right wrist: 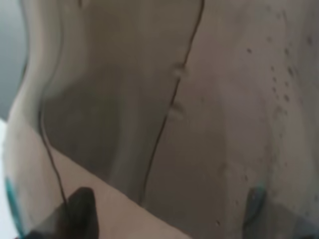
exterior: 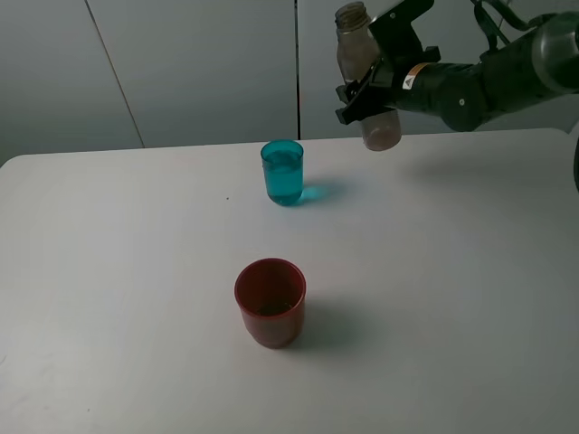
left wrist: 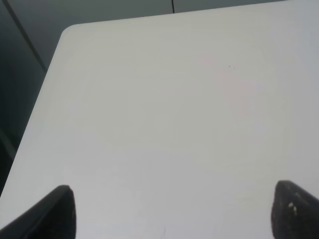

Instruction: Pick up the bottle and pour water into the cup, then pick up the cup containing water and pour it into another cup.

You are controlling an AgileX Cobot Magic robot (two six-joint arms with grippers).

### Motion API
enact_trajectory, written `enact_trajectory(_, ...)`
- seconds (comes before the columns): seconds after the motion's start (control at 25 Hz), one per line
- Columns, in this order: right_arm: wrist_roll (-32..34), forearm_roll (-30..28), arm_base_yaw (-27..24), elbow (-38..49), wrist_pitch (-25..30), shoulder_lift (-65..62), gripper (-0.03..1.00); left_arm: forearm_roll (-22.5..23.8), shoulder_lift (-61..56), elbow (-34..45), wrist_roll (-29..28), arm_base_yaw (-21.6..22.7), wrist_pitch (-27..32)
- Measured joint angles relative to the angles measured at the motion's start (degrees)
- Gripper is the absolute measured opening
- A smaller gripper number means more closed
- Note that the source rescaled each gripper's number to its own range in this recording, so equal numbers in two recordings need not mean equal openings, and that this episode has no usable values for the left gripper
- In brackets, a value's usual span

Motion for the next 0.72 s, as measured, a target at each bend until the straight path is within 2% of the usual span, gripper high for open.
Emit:
enact_trajectory(0.08,4.3,-0.5,-1.5,3.7,-7.0,0.0,0.0,0.0,0.0,0.0,0.0,0.0,0.0)
enact_trajectory(0.16,5.9,-0.5,-2.5,6.5,-10.4,-0.1,0.0,0.0,0.0,0.0,0.0,0.0,0.0)
enact_trajectory(0.44,7.0,-0.1,-5.7,12.2,-15.1,-0.2,0.0,0.0,0.0,0.0,0.0,0.0,0.0)
enact_trajectory(0.72,8.2,-0.1,-8.4,14.7,-25.4,1.4,0.0,0.0,0.0,0.0,0.0,0.0,0.0)
